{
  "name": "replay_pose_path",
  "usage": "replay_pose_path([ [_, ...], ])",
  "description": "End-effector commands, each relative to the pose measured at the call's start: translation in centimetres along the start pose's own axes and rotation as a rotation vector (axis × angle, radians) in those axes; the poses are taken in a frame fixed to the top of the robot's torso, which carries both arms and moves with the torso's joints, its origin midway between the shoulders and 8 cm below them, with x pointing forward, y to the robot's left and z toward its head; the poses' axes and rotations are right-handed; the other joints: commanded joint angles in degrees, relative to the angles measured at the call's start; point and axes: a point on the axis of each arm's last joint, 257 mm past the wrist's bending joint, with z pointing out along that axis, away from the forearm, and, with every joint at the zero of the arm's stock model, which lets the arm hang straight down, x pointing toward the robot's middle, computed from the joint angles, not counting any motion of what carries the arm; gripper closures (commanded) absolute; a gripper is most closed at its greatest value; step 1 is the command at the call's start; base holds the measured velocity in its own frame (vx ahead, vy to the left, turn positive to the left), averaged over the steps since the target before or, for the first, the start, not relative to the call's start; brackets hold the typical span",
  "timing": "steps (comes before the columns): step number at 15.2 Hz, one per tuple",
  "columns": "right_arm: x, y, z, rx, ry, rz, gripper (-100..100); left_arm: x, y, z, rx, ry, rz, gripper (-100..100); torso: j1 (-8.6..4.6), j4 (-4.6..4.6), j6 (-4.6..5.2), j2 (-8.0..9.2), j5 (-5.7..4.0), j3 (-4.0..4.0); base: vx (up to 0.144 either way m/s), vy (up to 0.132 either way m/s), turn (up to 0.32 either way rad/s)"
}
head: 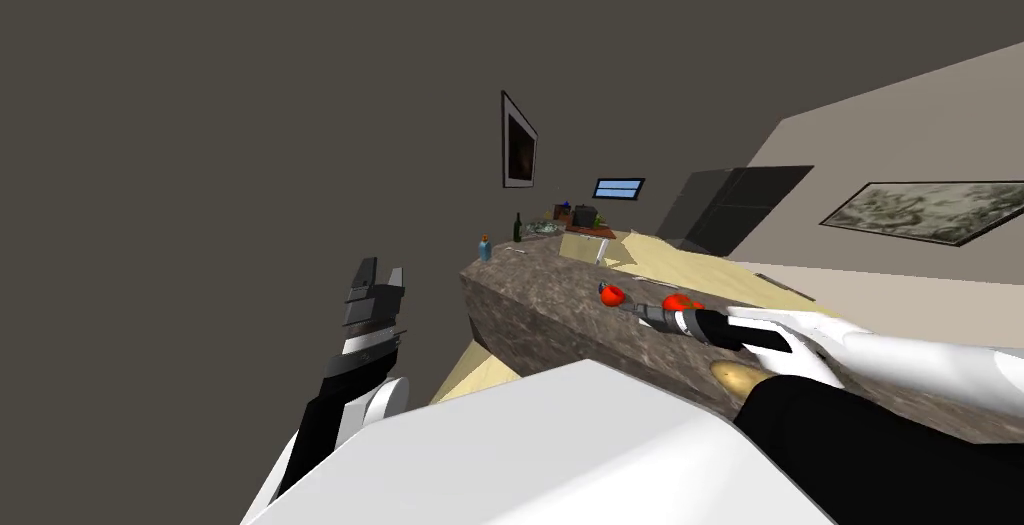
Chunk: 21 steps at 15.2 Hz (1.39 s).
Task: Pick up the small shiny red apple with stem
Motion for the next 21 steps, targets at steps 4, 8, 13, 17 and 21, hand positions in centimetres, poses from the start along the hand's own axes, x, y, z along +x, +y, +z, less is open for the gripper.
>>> replay_pose_path([
  [4,-2.2,-1.8,-1.6,0.094,0.017,-0.016,-100,0.0,0.0,0.0,0.0,0.0,0.0,0,0.01,0.0,0.0,-0.02,0.0,-0.01,-0.004,-0.047,0.227],
  [8,-3.5,-3.7,-2.9,0.184,0.032,-0.005,-100,0.0,0.0,0.0,0.0,0.0,0.0,0,0.03,0.0,0.02,-0.01,0.01,-0.01,-0.02,-0.047,0.216],
  [13,-4.7,-4.9,-4.1,0.276,0.063,-0.025,-100,0.0,0.0,0.0,0.0,0.0,0.0,0,-0.01,0.02,0.01,0.09,0.0,0.05,-0.043,-0.057,0.247],
  [17,-4.7,-5.7,-4.7,0.315,0.079,-0.02,-100,0.0,0.0,0.0,0.0,0.0,0.0,0,0.04,0.02,0.06,0.08,0.0,0.05,-0.027,-0.035,0.131],
  [21,-4.0,-7.2,-5.7,0.386,0.115,-0.006,-100,0.0,0.0,0.0,0.0,0.0,0.0,0,0.12,-0.01,0.02,-0.07,0.02,-0.03,-0.002,-0.025,0.208],
])
